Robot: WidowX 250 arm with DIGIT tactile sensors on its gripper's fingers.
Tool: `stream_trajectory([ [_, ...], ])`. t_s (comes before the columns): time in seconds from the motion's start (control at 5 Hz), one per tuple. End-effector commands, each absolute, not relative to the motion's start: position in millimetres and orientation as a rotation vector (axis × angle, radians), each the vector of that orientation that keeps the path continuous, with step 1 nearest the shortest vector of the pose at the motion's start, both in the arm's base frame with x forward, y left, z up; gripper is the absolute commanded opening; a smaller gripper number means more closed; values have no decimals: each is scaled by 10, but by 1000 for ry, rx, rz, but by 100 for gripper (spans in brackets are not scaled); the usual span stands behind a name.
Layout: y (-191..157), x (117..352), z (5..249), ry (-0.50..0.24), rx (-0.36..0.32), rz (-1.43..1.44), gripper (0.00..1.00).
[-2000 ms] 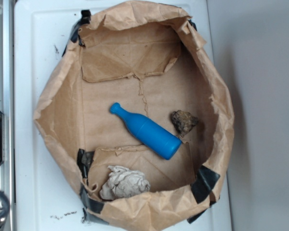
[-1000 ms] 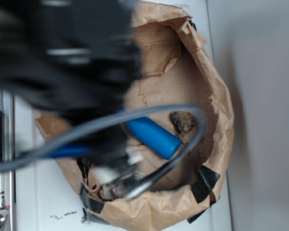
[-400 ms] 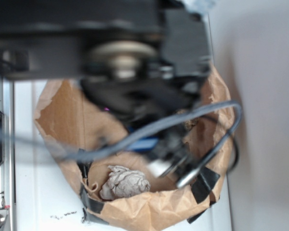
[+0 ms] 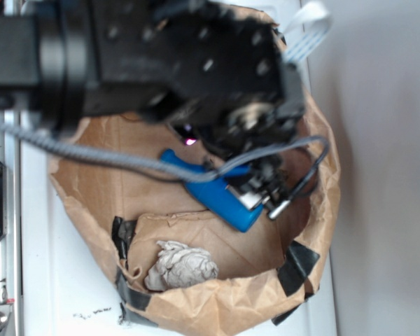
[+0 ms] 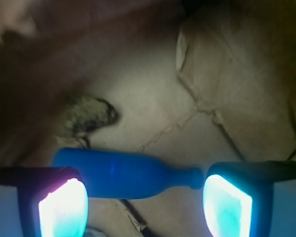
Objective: Grab the white paper.
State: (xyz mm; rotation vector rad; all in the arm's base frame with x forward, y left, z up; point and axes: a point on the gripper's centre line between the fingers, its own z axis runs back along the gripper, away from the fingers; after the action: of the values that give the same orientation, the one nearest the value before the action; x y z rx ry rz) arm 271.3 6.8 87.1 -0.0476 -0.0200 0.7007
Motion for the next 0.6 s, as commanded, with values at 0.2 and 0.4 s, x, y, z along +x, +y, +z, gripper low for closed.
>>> stream_trajectory([
  [0.2,-491,2638,613,26,-286,457,100],
  [0.4,-503,2613,828,-15,-385,406,100],
])
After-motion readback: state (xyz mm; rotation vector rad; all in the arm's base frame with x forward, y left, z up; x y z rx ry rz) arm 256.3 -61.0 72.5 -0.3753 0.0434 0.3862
